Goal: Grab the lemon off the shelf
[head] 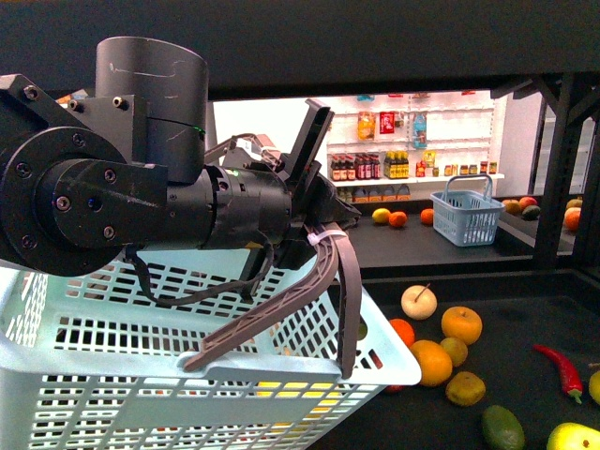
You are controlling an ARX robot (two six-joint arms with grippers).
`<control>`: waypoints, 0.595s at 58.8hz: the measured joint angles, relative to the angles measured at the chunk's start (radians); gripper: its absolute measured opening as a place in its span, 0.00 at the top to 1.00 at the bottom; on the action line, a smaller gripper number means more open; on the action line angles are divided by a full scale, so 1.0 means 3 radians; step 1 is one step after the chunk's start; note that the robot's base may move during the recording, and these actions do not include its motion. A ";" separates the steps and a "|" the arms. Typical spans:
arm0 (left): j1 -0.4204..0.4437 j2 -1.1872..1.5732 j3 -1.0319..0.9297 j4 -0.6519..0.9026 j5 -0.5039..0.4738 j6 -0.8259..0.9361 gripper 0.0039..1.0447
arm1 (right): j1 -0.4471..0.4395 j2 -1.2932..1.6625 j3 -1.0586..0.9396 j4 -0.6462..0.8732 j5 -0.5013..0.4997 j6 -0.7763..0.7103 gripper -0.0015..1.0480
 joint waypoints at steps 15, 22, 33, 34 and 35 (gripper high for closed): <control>-0.0023 0.0000 -0.0008 0.0151 -0.0754 -0.0064 0.94 | 0.0000 0.0000 0.0000 0.0000 0.0000 0.0008 0.07; 0.0089 0.0000 -0.0013 0.0291 -0.1113 -0.0167 0.94 | 0.0000 0.0000 0.0000 0.0000 0.0001 0.0006 0.07; 0.0507 -0.0037 -0.0137 0.0768 -0.1692 -0.0694 0.94 | 0.0000 0.0000 0.0000 0.0000 0.0001 0.0008 0.07; 0.0537 -0.0041 -0.0141 0.0788 -0.1717 -0.0711 0.94 | 0.0000 0.0000 0.0000 0.0000 0.0001 0.0008 0.07; 0.0591 -0.0047 -0.0146 0.0814 -0.1761 -0.0787 0.94 | 0.0000 0.0000 0.0000 0.0000 0.0001 0.0008 0.07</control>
